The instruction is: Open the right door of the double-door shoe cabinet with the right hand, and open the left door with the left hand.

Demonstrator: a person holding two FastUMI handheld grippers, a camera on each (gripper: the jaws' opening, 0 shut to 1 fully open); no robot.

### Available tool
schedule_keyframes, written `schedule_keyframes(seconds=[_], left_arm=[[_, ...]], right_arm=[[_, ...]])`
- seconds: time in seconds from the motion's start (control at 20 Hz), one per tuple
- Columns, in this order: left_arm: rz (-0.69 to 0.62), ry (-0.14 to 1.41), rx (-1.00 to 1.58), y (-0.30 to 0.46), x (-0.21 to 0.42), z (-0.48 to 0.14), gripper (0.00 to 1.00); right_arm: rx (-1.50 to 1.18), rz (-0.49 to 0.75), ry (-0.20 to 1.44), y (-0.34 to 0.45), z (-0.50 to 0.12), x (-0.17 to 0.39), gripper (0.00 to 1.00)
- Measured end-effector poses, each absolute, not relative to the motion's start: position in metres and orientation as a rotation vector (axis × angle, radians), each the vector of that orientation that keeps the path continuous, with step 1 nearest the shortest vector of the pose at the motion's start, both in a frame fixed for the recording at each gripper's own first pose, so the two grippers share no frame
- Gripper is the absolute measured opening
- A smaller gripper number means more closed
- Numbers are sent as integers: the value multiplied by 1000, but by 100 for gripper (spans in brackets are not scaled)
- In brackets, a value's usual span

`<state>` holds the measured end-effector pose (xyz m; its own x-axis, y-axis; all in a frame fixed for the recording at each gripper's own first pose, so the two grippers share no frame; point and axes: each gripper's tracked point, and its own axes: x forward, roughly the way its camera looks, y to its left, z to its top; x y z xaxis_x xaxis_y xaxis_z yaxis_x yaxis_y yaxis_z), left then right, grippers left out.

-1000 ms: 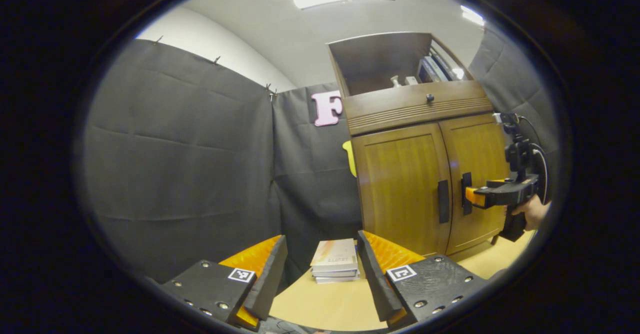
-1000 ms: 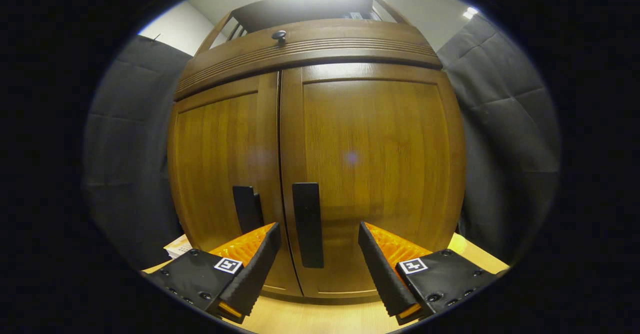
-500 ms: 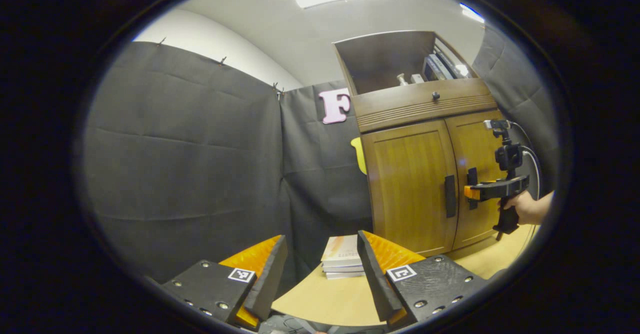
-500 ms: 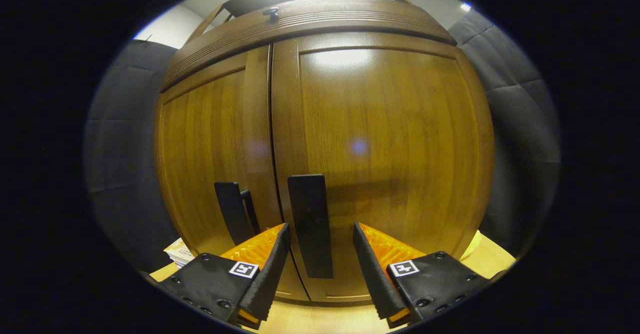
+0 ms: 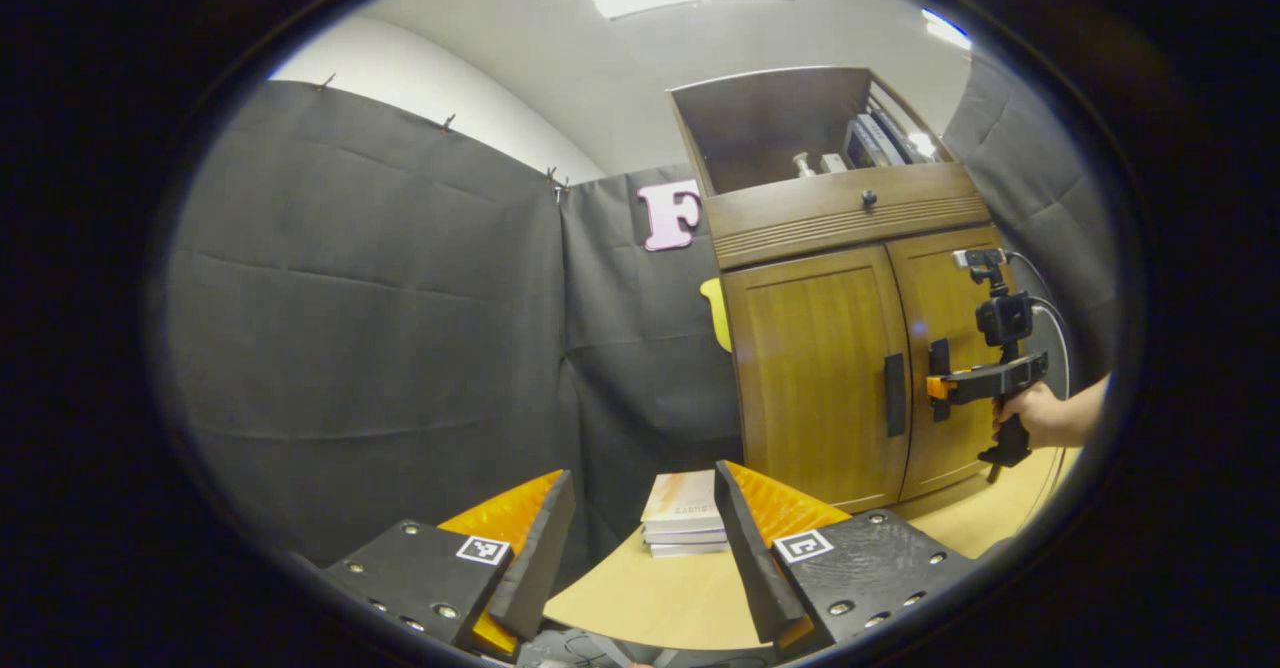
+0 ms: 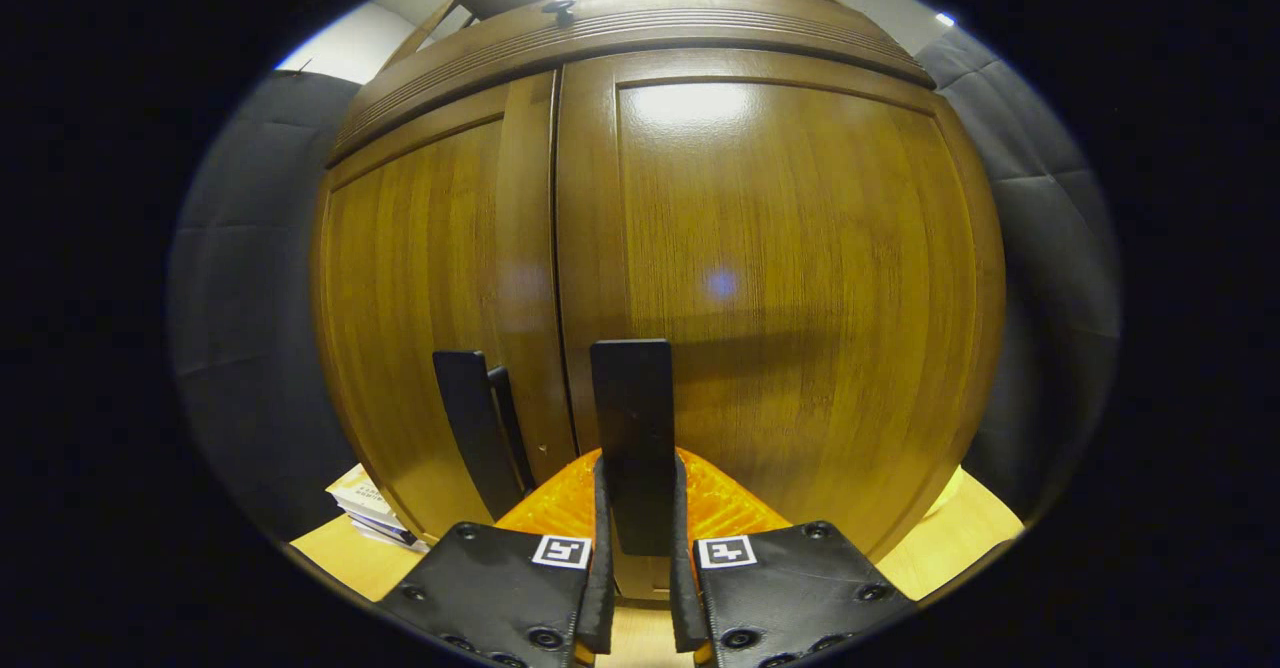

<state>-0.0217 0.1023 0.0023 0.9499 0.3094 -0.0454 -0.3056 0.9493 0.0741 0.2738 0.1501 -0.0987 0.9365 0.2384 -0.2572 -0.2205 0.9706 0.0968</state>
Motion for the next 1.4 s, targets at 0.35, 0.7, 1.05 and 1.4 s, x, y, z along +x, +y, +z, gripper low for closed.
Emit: schedule_keyframes(seconds=[0.35, 0.7, 1.05, 1.4], left_arm=[[265, 34, 56, 104, -21, 3, 82], [188, 21, 39, 101, -9, -4, 82], [91, 1, 28, 98, 5, -13, 82], [-9, -16, 15, 86, 14, -23, 82]], right_arm=[[64, 241, 273, 140, -94, 242, 24], [74, 240, 278, 120, -88, 202, 22], [89, 204, 275, 87, -82, 158, 22], [123, 169, 304, 49, -79, 121, 22]])
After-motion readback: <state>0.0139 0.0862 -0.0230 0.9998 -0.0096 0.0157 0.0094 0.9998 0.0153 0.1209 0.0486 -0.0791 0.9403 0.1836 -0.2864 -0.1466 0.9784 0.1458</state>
